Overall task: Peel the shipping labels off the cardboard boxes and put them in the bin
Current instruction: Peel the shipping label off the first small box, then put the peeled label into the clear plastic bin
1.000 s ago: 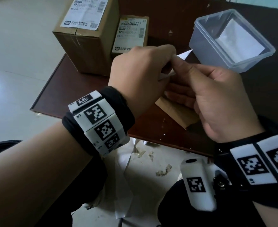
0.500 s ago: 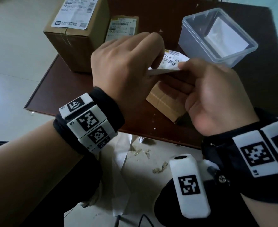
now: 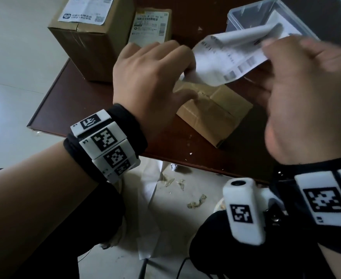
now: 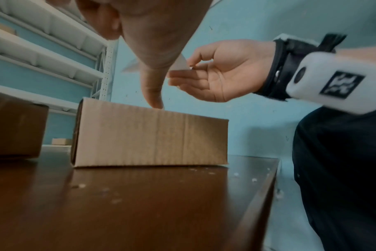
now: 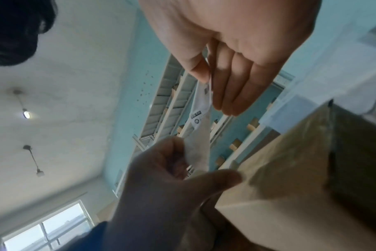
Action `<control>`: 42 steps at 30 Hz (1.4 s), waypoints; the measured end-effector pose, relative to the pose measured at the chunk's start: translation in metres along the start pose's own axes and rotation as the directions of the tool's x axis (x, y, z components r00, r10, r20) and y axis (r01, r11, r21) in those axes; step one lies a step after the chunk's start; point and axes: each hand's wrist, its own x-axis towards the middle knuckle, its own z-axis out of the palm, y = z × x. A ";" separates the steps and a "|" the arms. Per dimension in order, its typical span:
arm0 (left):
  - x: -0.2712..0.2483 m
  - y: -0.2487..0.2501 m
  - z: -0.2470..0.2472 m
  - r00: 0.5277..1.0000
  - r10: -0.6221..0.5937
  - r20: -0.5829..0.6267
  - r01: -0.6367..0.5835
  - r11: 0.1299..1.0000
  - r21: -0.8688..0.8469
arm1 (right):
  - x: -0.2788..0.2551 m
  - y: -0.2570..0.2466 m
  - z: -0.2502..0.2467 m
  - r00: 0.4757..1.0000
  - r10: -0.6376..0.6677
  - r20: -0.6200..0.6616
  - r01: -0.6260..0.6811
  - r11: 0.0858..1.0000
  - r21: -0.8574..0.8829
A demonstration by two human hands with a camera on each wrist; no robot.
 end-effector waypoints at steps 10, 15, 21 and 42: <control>0.016 -0.004 0.001 0.994 0.012 -0.112 -0.052 0.933 -0.357 | -0.002 -0.005 0.004 0.963 -0.176 0.202 0.211 0.963 -0.170; 0.020 -0.005 -0.001 0.997 0.035 -0.063 -0.059 0.892 -0.448 | 0.000 -0.001 0.002 0.944 -0.195 0.268 0.248 0.952 -0.181; 0.021 -0.004 -0.001 0.988 -0.146 -0.058 0.084 0.800 -0.594 | 0.000 -0.002 0.001 0.886 -0.143 0.442 0.240 0.955 -0.173; 0.100 0.020 -0.002 0.904 -0.399 0.152 0.404 0.685 -0.606 | 0.032 -0.022 -0.039 0.993 0.077 -0.091 -0.078 0.997 -0.006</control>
